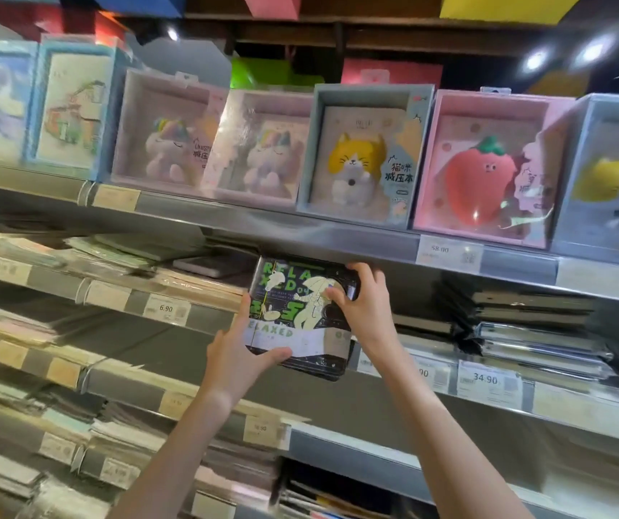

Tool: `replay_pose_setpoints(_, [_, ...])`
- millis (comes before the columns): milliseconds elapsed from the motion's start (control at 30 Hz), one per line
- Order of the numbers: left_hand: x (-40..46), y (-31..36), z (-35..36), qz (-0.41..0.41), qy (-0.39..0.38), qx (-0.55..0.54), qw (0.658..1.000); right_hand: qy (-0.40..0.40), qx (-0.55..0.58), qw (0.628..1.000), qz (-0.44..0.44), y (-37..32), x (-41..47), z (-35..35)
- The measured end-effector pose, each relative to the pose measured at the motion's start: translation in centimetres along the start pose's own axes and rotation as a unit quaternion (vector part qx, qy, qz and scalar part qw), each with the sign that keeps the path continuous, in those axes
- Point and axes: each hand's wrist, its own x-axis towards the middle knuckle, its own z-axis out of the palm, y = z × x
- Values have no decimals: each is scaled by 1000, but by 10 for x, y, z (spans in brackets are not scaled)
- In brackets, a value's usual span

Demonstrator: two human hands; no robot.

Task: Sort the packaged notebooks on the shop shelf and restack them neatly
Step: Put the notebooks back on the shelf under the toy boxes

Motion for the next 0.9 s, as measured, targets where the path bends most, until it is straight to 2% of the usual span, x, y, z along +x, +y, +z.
replay_pose_setpoints(100, [6, 8, -2, -11, -7, -15, 1000, -26, -9, 1000, 2, 4, 1, 4])
replay_pose_setpoints(233, [11, 25, -4, -36, 52, -4, 998, -64, 3, 996, -57, 12, -30, 6])
replay_pose_setpoints(333, [17, 42, -8, -45, 89, 29, 995, -88, -129, 979, -131, 23, -54, 12])
replay_pose_setpoints(433, [19, 43, -8, -11, 106, 32, 994, -13, -259, 947, -190, 25, -54, 18])
replay_pose_setpoints(567, [20, 31, -4, 92, 114, -39, 988, 97, -300, 918, -242, 21, -28, 21])
replay_pose_setpoints(667, [32, 28, 6, 135, 89, -21, 987, 109, -334, 905, -239, 25, -10, 19])
replay_pose_setpoints(800, [54, 25, 20, 71, 23, 38, 996, 74, -392, 884, -243, 40, -1, 25])
replay_pose_setpoints(900, [63, 17, 28, 93, 2, 144, 985, 24, -406, 898, -169, 49, 3, 29])
